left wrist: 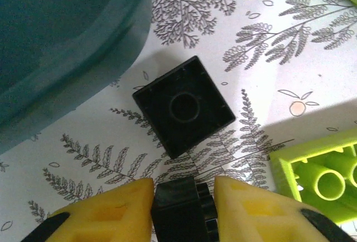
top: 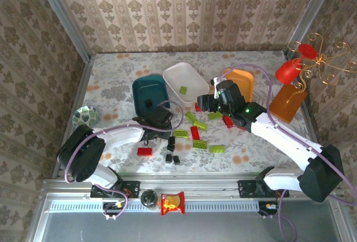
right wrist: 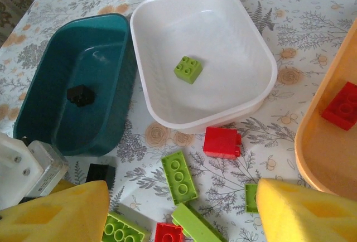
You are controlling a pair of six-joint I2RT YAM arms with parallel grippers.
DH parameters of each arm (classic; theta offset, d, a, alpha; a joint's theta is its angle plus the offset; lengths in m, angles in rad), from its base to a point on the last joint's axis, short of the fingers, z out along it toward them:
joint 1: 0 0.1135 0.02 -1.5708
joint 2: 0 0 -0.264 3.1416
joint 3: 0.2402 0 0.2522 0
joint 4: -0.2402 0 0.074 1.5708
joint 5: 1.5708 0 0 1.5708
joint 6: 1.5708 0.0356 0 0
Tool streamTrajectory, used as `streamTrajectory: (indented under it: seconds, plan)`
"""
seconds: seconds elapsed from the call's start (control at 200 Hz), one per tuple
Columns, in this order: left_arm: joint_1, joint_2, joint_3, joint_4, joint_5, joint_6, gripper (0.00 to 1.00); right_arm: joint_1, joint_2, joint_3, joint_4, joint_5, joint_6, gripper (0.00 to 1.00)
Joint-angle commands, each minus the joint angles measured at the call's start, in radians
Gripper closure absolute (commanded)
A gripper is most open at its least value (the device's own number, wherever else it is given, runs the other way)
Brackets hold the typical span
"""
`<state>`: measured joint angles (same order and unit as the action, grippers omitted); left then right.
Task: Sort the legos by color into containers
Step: Pick up the lego from the center of the table, then place the lego in the container.
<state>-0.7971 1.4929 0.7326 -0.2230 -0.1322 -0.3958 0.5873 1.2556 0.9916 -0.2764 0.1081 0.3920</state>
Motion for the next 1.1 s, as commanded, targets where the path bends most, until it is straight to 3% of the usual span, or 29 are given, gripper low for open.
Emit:
streamTrajectory:
  seconds: [0.0, 0.18, 0.31, 0.485, 0.66, 0.965, 1.005, 1.095]
  plan:
    - [-0.014, -0.012, -0.02, 0.003, -0.01, -0.017, 0.71, 0.002, -0.026, -0.009, -0.008, 0.043, -0.012, 0.29]
    - [-0.032, -0.109, -0.018, -0.051, -0.016, -0.04, 0.76, 0.002, -0.031, -0.008, -0.017, 0.047, -0.013, 0.29]
    - [-0.038, -0.259, 0.02, -0.127, -0.032, -0.039, 0.76, 0.0, -0.046, -0.015, -0.02, 0.048, -0.011, 0.29]
    - [0.075, -0.343, 0.163, -0.229, -0.038, 0.031, 0.76, -0.002, -0.072, -0.034, -0.011, 0.048, 0.002, 0.28]
    - [0.26, -0.236, 0.262, -0.178, 0.01, 0.082, 0.76, -0.003, -0.083, -0.048, -0.019, 0.044, 0.012, 0.28]
    - [0.409, 0.104, 0.407, -0.108, 0.032, 0.09, 0.78, 0.002, -0.138, -0.107, -0.058, -0.008, 0.033, 0.28]
    - [0.412, 0.123, 0.418, -0.105, 0.038, 0.085, 0.74, 0.002, -0.145, -0.123, -0.058, -0.026, 0.038, 0.28]
    - [0.414, 0.126, 0.432, -0.096, 0.065, 0.073, 0.5, 0.006, -0.152, -0.151, -0.066, -0.076, 0.042, 0.27]
